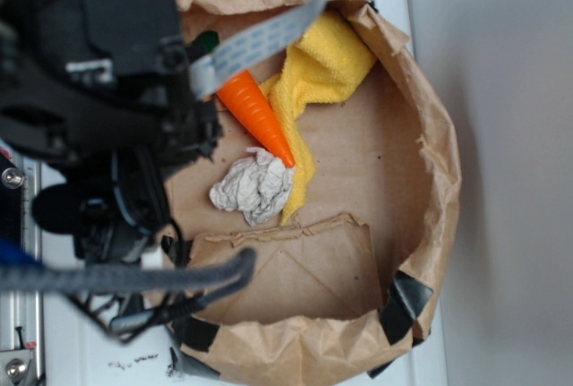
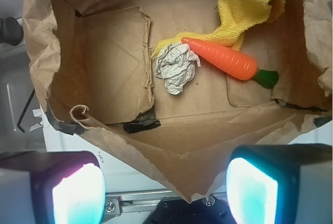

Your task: Grab the white paper.

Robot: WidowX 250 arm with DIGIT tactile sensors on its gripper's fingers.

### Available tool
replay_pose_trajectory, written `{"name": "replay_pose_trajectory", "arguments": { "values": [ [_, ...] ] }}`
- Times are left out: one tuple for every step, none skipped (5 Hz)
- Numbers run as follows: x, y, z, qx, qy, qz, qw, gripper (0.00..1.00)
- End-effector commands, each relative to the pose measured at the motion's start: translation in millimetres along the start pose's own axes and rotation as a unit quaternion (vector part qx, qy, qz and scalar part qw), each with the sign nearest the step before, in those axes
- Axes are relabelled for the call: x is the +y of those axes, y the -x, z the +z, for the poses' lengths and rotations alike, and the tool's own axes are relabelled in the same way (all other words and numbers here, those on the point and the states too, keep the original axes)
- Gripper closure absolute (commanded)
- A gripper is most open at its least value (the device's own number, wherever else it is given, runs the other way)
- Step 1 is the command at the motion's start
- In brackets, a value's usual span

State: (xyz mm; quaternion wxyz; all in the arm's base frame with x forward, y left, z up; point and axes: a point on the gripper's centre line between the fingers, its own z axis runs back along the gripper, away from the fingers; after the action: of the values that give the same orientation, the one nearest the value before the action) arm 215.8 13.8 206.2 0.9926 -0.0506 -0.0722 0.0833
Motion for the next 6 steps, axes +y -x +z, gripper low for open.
{"name": "replay_pose_trajectory", "arguments": {
  "values": [
    [0.1, -4.1, 7.7, -0.014, 0.001, -0.002, 1.0, 0.0],
    [-5.0, -17.9, -19.2, -0.038, -0.017, 0.027, 0.999, 0.0],
    [-3.9, -32.9, -29.2, -0.037, -0.007, 0.051, 0.998, 0.0],
    [-1.9, -40.6, -52.3, -0.032, -0.025, 0.057, 0.998, 0.0],
    [9.9, -46.9, -73.3, -0.032, -0.045, 0.076, 0.996, 0.0],
    [23.0, -52.2, -90.9, -0.026, -0.065, 0.109, 0.992, 0.0]
  ]
}}
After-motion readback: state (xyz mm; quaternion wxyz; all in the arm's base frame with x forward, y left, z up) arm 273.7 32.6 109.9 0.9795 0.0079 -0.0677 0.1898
